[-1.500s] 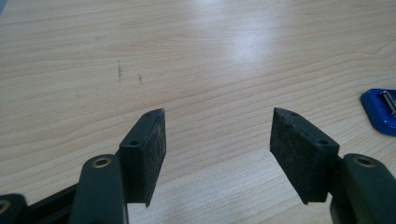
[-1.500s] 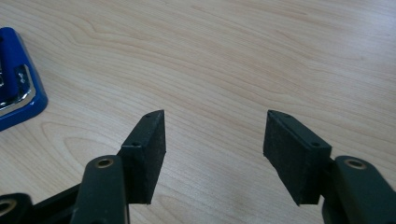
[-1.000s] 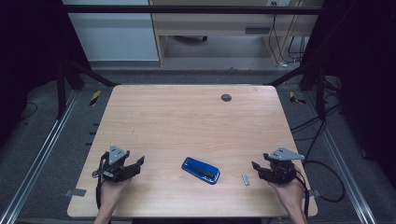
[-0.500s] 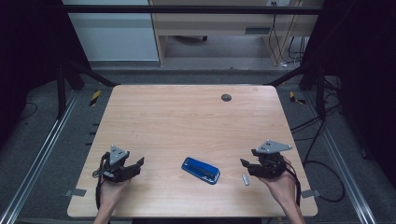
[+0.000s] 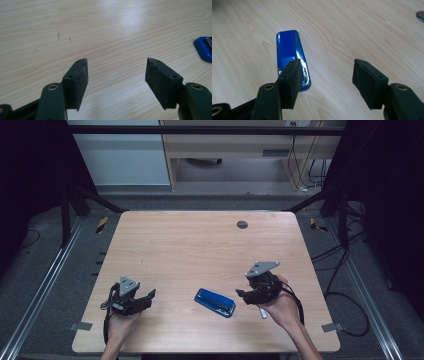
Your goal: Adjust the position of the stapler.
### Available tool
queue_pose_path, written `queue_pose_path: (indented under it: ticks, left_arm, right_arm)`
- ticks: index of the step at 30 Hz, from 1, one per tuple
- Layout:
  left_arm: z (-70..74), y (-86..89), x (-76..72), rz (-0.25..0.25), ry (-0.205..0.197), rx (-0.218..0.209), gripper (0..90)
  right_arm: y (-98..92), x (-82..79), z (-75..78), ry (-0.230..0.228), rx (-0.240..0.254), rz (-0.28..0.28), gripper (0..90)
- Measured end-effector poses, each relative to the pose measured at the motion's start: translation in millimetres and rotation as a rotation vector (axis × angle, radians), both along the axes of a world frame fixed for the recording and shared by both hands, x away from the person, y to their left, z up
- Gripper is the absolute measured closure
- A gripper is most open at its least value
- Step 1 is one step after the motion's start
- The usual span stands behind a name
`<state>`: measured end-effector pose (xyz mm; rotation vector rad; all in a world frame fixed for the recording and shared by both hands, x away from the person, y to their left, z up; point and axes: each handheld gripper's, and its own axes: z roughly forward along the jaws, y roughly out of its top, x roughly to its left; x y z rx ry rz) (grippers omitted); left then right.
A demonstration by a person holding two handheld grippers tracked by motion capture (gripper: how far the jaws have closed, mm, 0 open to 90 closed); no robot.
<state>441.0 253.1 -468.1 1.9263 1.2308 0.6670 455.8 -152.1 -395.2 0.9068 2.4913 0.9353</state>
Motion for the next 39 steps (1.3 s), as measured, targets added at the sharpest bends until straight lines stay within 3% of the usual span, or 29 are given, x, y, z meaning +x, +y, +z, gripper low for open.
queue_pose_path:
  ticks: [9,20,28,39]
  left_arm:
    - [-0.4,-0.5,1.1,0.000,0.003,0.001,34.3]
    - [-0.3,-0.1,1.5,-0.002,0.004,0.003,34.4]
    - [-0.5,-0.4,1.7,-0.002,0.005,0.004,34.3]
    - [-0.7,-0.7,1.9,-0.004,0.008,0.009,34.2]
  right_arm:
    - [33.5,4.7,2.5,0.016,-0.022,0.066,43.1]
    - [63.0,12.4,-7.4,0.036,-0.040,0.090,43.4]
    - [76.4,15.0,-21.6,0.076,-0.048,0.098,44.4]
    - [80.3,18.4,-42.1,0.122,-0.099,0.101,46.5]
